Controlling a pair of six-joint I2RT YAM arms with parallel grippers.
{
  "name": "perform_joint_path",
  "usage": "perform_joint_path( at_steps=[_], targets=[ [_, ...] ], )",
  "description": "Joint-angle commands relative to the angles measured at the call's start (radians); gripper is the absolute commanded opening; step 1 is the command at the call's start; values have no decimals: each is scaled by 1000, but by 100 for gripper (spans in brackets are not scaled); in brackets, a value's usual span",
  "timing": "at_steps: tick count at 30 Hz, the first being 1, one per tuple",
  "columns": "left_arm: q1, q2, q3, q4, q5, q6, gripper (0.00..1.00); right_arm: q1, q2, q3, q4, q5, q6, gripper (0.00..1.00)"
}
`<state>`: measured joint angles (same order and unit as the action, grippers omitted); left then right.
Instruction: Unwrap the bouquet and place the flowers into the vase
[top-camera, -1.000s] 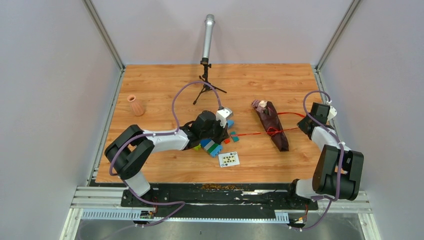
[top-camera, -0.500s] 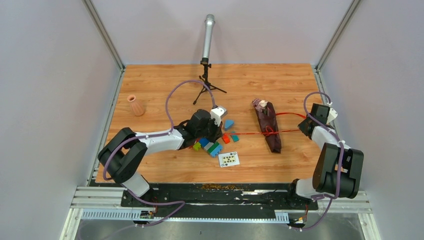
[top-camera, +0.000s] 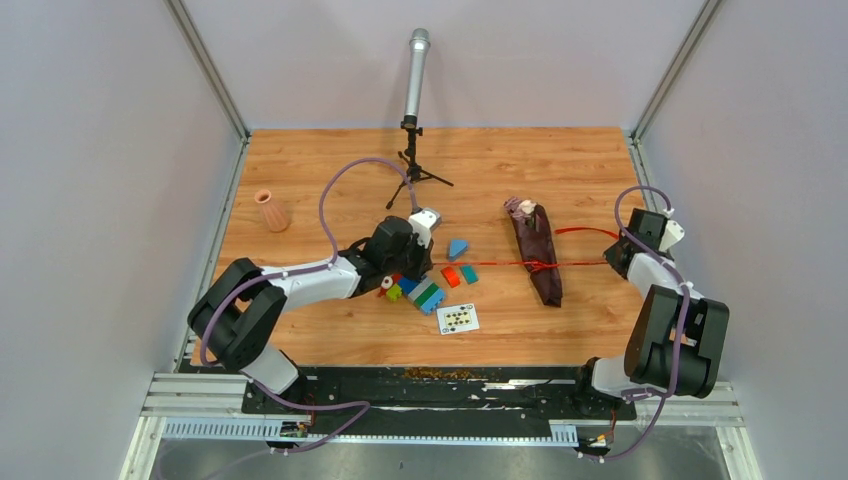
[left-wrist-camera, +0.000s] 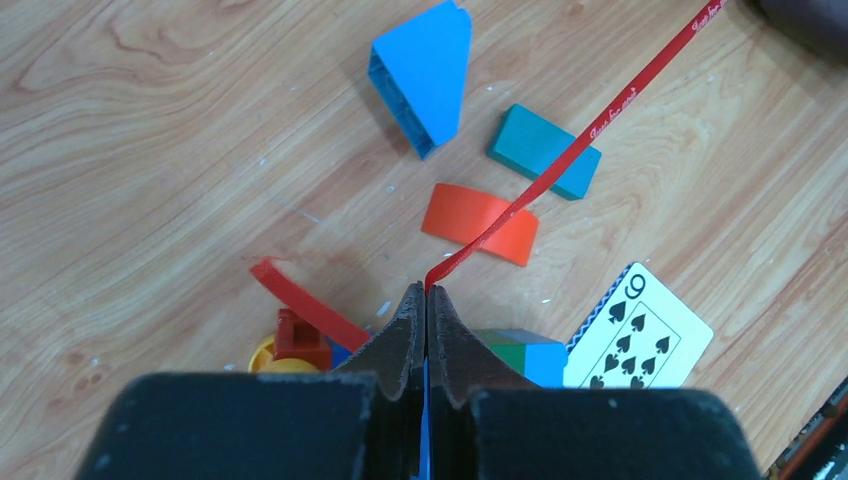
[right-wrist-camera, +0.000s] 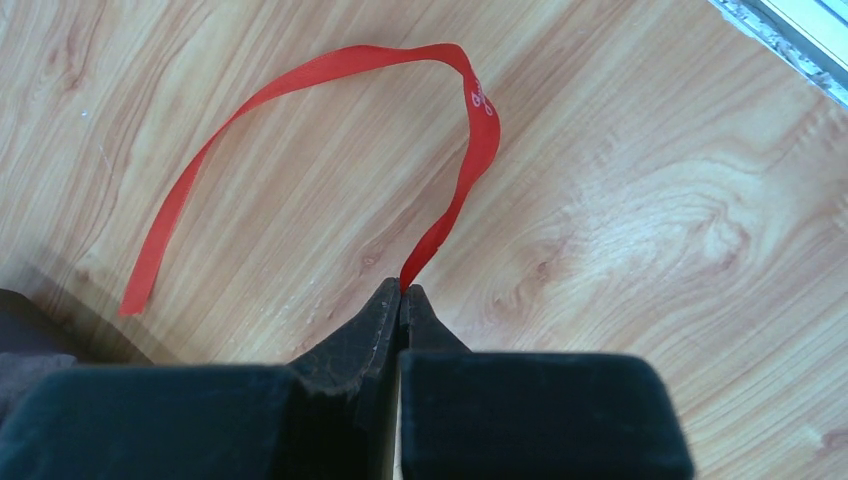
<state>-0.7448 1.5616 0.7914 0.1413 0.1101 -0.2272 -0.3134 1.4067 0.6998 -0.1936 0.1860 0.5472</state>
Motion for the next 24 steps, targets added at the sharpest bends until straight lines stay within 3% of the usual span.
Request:
perform_joint_path(
  at_steps=[1, 20, 22, 24],
  targets=[
    [23, -58, -17, 0, -25, -17, 0, -18, -12, -13, -9, 23, -13, 0],
    [114, -149, -30, -58, -30, -4, 0, -88, -41, -24, -18, 2, -50, 0],
    [114, -155, -19, -68, -13, 6, 4, -87, -45, -16, -25, -9, -69, 19],
    [114, -166, 0, -90, -6, 12, 20, -88, -66, -10, -38, -19, -86, 39]
  ],
)
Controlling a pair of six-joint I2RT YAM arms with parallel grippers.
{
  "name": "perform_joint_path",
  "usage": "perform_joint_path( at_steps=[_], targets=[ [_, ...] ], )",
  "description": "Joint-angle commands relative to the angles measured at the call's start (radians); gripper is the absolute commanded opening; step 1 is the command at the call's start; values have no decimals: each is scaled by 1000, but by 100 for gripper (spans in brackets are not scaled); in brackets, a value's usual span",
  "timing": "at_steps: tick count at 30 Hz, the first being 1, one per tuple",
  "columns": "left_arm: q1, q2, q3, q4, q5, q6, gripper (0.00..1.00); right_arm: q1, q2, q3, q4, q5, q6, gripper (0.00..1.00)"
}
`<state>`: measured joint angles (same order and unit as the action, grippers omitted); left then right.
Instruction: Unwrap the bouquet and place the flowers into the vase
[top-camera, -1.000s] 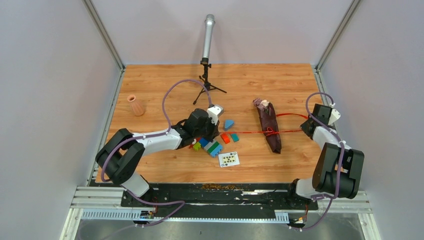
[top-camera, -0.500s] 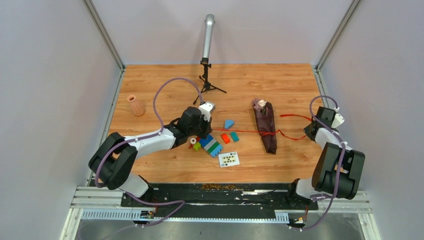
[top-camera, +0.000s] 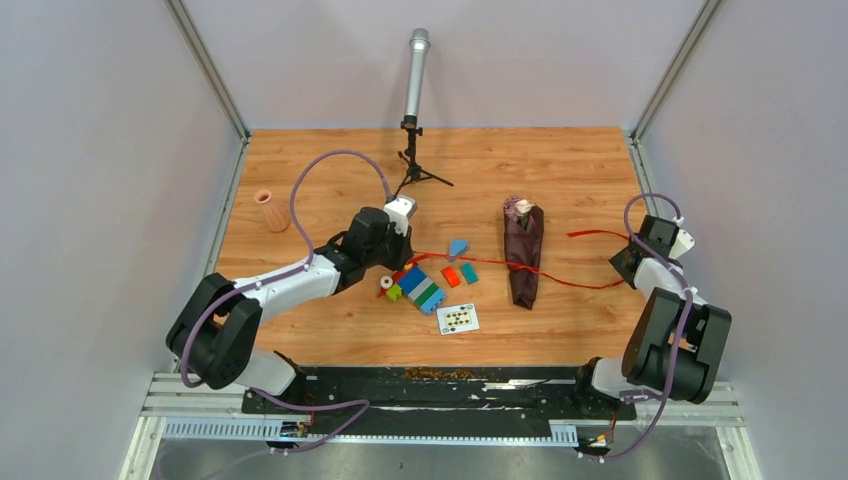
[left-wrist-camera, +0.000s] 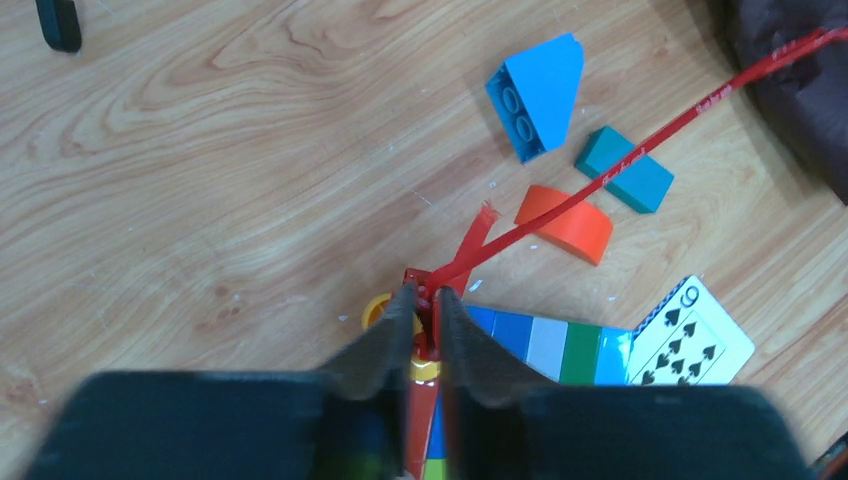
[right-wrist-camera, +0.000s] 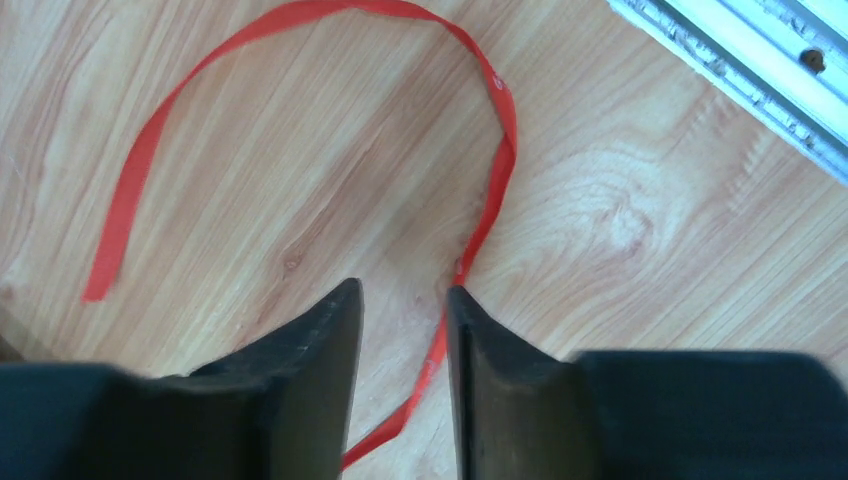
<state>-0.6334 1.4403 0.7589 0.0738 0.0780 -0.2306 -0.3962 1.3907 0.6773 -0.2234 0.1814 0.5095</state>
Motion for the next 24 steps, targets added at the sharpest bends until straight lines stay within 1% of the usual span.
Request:
perform_joint_path(
  at_steps=[1, 2, 3, 6, 9, 11, 13, 15, 17, 20, 24],
  targets=[
    [2, -52, 42, -32, 26, 17, 30, -5, -67, 12, -13, -19, -55, 47],
    [3, -65, 50, -44, 26, 19, 44, -5, -97, 11, -16, -29, -62, 55],
    [2, -76, 61, -51, 25, 19, 51, -4, -122, 11, -18, -41, -71, 58],
    [2, -106, 90, -69, 22, 29, 66, -4, -192, 10, -31, -87, -83, 64],
    [1, -127, 116, -107, 32, 28, 74, -4, -235, 18, -44, -188, -80, 62],
    [-8, -139, 125, -107, 45, 20, 76, -2, -243, 26, -46, -304, -66, 57],
    [-37, -147, 135, -102, 59, 14, 76, 2, -232, 29, -26, -434, -57, 46],
    [-73, -144, 146, -94, 70, 1, 74, 22, -206, 36, -17, -546, -58, 40],
    [-112, -128, 153, -79, 85, -29, 74, 50, -174, 40, -35, -600, -45, 33],
    [-163, -97, 143, 25, 130, -101, 73, 102, -171, 3, -19, -635, 9, 32],
    [-216, -35, 132, 142, 156, -185, 70, 177, -202, -99, 86, -647, 144, 30]
  ],
)
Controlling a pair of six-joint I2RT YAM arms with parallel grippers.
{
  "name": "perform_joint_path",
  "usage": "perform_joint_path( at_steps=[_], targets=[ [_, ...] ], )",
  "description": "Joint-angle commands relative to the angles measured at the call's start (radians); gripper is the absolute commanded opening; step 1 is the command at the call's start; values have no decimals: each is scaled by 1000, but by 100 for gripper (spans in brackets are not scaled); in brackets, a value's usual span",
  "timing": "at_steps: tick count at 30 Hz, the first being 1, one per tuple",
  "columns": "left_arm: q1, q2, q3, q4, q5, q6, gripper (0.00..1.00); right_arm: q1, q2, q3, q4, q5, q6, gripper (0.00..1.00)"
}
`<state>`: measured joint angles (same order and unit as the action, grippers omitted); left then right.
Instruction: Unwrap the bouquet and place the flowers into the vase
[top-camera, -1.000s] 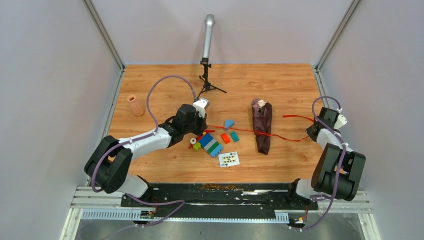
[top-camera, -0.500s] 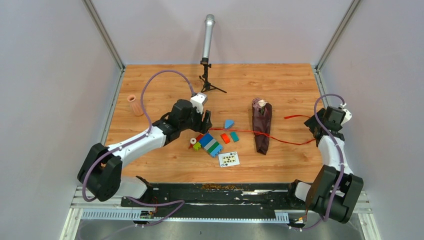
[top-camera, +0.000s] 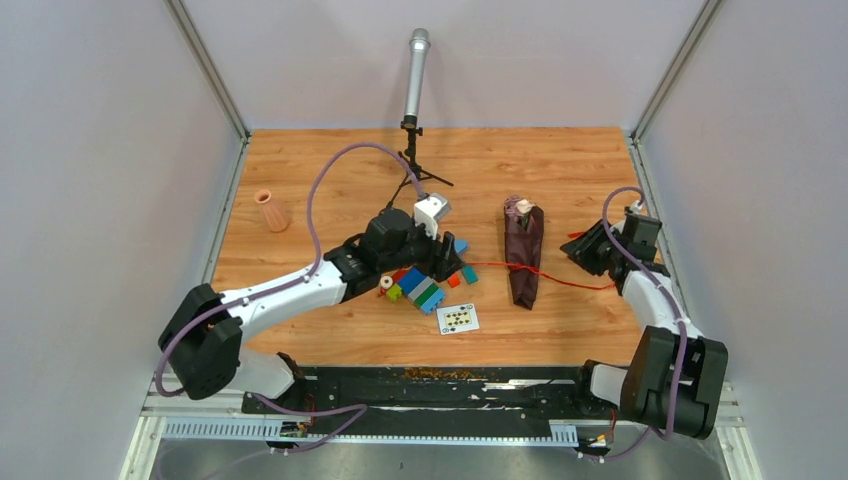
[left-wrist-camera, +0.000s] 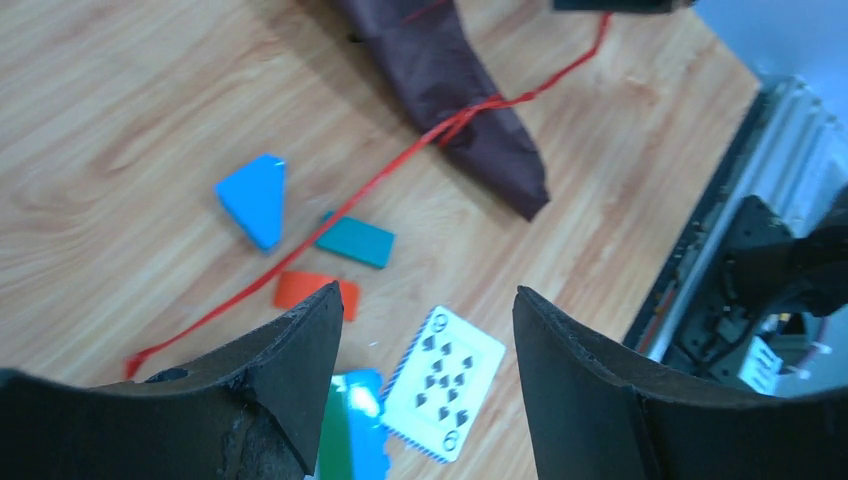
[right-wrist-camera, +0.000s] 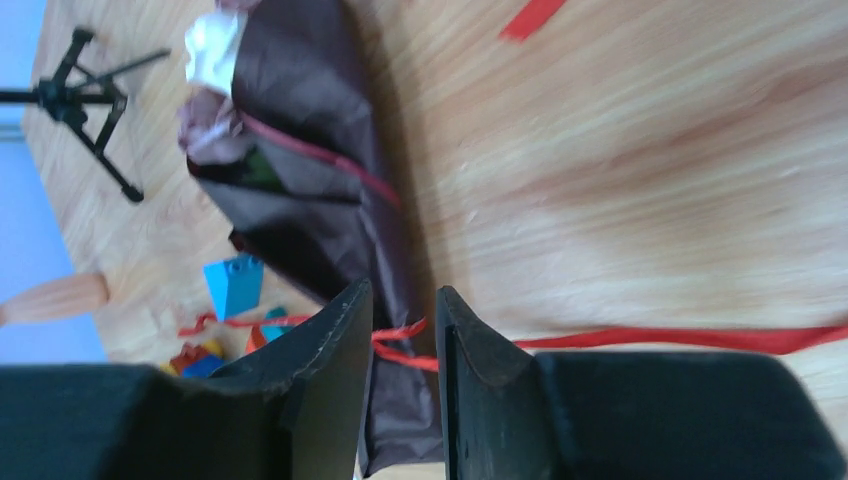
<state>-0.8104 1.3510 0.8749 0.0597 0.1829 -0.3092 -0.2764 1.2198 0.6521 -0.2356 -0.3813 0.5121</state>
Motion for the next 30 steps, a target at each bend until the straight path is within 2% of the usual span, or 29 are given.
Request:
perform_joint_path(
  at_steps=[1, 6, 14, 30],
  targets=[
    [-49, 72, 15, 178, 57, -125, 70, 74, -35, -103, 129, -81, 184, 30],
    [-71, 169, 18, 260, 102, -181, 69, 134, -19, -166, 240, -75, 293, 24],
    [-87, 266, 16, 344, 139, -244, 67, 158, 20, -185, 304, -57, 332, 19],
    [-91, 344, 77, 285, 111, -176, 66, 201, -2, -228, 283, 26, 369, 20]
  ],
)
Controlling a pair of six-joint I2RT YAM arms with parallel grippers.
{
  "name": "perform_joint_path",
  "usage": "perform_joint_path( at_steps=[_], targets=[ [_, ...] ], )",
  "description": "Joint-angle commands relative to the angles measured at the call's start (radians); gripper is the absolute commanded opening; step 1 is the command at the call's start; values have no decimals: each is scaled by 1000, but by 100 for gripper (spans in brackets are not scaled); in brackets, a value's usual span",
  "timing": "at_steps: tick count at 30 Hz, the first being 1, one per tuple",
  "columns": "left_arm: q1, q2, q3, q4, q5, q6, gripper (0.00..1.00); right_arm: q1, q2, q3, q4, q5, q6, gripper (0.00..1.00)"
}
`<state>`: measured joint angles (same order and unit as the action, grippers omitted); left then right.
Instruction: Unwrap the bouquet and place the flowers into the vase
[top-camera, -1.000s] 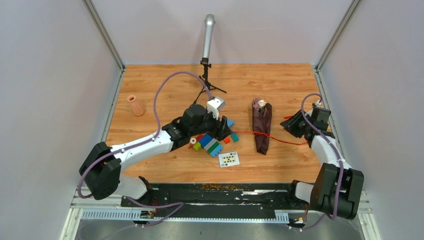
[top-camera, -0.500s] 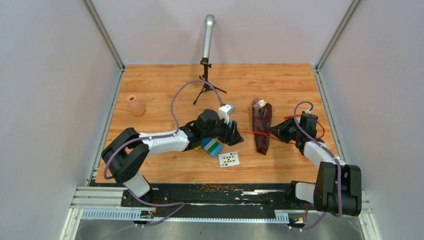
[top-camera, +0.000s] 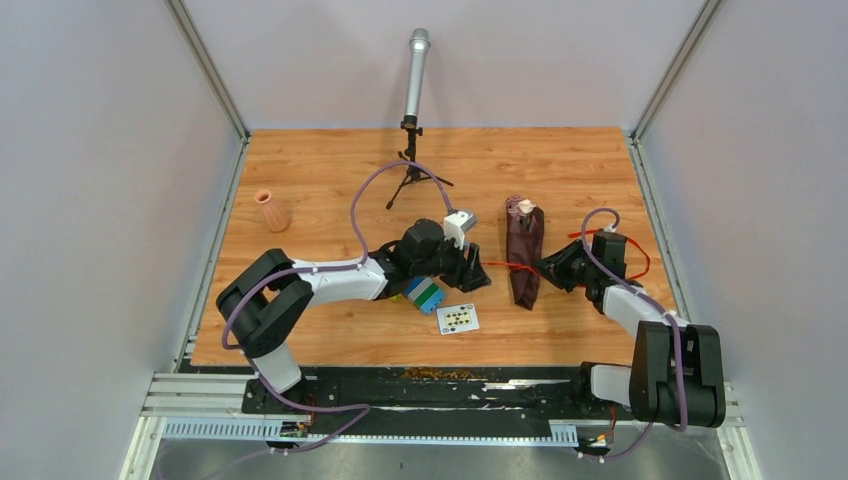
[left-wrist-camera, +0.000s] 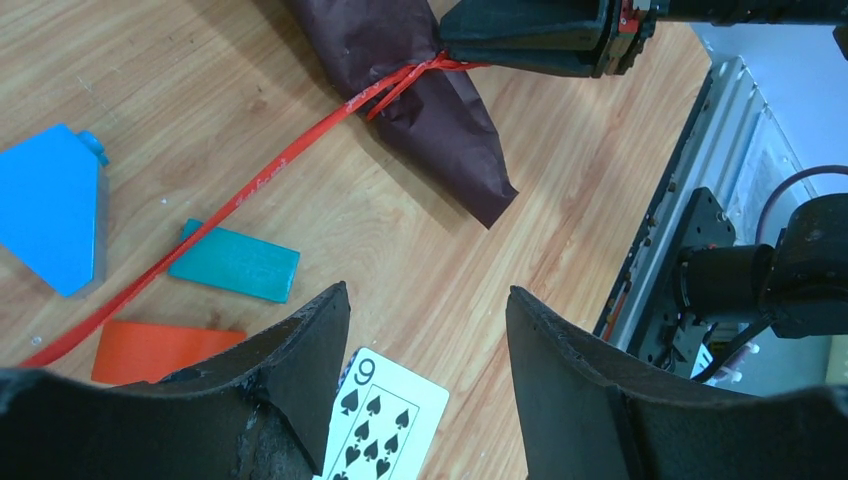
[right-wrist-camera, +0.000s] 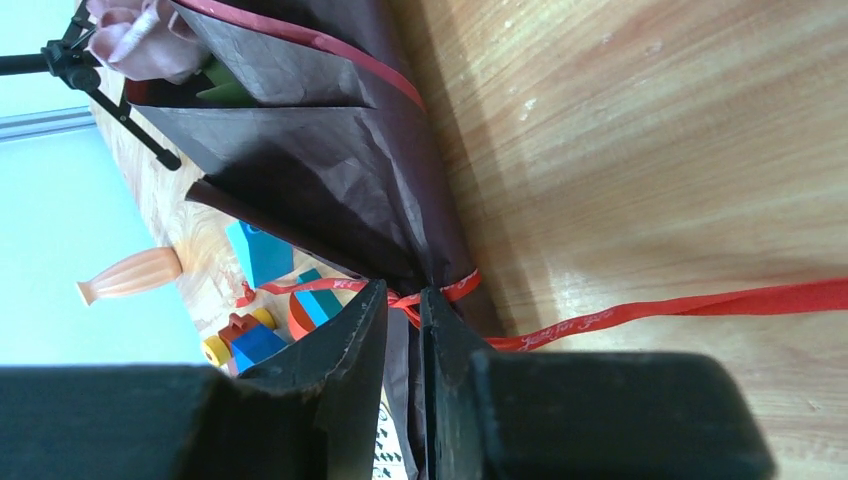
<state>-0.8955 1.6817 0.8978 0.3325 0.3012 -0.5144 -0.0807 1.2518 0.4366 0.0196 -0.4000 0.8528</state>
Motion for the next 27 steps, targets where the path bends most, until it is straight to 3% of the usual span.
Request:
perform_joint_path(
  at_steps=[1, 27],
  targets=[
    [-6, 19, 60, 14, -4, 26, 66, 6, -36, -14, 28, 48, 30, 20],
    [-31, 243, 158, 169, 26, -194, 71, 44, 13, -59, 90, 89, 129, 21]
  ],
)
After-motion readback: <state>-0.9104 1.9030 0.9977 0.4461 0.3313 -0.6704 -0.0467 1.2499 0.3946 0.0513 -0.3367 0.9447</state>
